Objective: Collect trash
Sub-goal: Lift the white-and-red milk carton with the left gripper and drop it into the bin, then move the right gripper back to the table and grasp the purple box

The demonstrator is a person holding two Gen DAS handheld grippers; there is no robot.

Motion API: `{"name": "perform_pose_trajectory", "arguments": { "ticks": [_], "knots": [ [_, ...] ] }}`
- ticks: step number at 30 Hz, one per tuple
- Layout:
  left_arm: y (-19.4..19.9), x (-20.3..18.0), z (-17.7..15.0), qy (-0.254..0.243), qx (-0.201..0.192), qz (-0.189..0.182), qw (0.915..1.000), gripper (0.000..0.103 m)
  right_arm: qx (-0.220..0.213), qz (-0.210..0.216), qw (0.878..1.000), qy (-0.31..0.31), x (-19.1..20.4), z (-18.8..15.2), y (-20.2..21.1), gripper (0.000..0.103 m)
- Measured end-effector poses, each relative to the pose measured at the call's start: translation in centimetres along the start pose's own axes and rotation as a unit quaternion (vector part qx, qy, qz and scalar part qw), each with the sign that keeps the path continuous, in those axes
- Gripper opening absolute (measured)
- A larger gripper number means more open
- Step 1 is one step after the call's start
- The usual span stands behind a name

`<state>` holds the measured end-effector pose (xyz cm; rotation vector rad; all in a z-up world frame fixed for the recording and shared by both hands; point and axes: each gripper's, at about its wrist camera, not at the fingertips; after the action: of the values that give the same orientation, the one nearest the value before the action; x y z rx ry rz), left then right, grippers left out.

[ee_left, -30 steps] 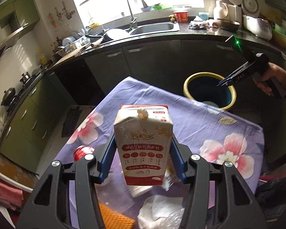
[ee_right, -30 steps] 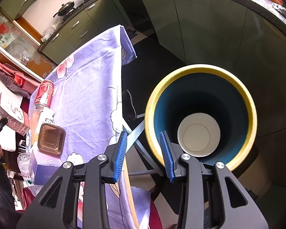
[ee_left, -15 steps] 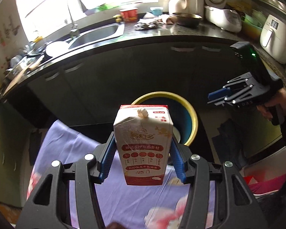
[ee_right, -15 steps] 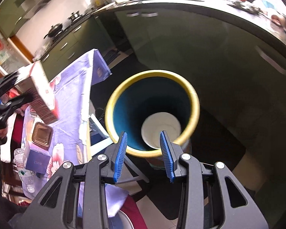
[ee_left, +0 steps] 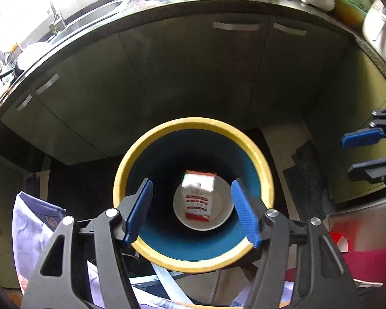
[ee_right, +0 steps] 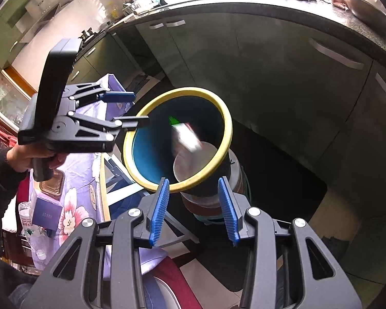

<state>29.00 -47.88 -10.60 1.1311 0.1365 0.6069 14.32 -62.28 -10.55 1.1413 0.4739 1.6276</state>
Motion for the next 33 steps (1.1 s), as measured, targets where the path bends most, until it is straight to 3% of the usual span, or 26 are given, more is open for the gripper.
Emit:
{"name": "perform_pose_trajectory", "arguments": {
  "ticks": [4,8,14,17,20,26,30,33],
  "knots": [
    [4.4,0.5,-1.3,0.001,-0.036,0.008,0.9993,0.065,-0.002,0.002,1.0,0.011,0.7,0.1,0.1,0.04],
    [10.6,3.0,-3.6,0.051,-0.077,0.02,0.9955,0.072,0.008,0.012,0.999,0.031,2.5,-0.1,-1.0,0.04],
    [19.5,6.1,-10.6,0.12,-0.117,0.074,0.9831,0.075,0.037,0.038,0.994,0.094,7.5,-0.9,-2.8,0.04],
    [23.2,7.2,-14.6,0.146,-0.123,0.107,0.9757,0.077,0.052,0.07,0.985,0.148,12.0,-2.0,-3.6,0.049],
    [26.6,7.9,-19.2,0.18,-0.135,0.125,0.9664,0.078,0.065,0.098,0.972,0.203,16.1,-3.4,-4.3,0.05],
    [31.8,8.3,-28.8,0.248,-0.144,0.163,0.9439,0.08,0.085,0.187,0.921,0.331,26.6,-7.9,-5.6,0.056],
    [34.1,8.1,-34.3,0.296,-0.146,0.179,0.9267,0.08,0.098,0.184,0.897,0.389,32.1,-10.2,-6.4,0.057],
    [35.5,7.6,-37.9,0.319,-0.152,0.187,0.9165,0.081,0.086,0.171,0.885,0.423,34.2,-10.9,-7.1,0.077]
  ]
}}
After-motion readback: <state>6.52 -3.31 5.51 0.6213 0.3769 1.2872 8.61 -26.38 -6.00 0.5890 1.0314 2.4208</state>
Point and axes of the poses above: each gripper's, at about its wrist camera, not at the fingertips, and y roughly against the way its jaws point, x to its left, z to its top, and after that the axes turned 6 degrees about z, right-handed
